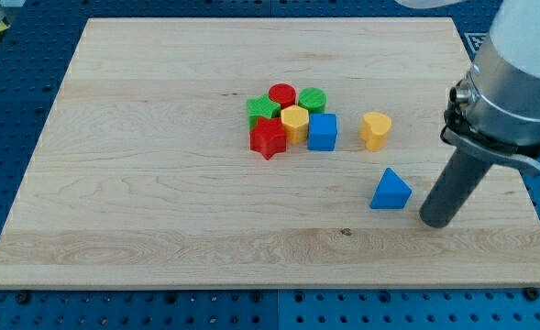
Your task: Place the blue triangle below the blue cube
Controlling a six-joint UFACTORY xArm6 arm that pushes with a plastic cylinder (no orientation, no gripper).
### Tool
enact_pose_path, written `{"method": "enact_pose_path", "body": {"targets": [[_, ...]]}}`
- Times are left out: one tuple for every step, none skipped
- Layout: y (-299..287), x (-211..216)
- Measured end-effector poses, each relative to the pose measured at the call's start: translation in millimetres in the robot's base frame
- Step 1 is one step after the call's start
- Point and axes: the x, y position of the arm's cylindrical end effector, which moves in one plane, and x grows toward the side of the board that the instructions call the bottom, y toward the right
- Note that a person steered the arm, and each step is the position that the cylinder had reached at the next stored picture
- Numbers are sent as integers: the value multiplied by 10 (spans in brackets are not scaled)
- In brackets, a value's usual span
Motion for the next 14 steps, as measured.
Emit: {"method": "enact_pose_path", "body": {"targets": [[-13,-96],[-78,-133],[-210,-132],[-353,-132],[-439,-132],[-440,-141],[-467,-141],[-558,-141],[-702,-141],[-808,-141],[-907,-141],[-984,-141],[-1045,-141],[-1087,-141]]}}
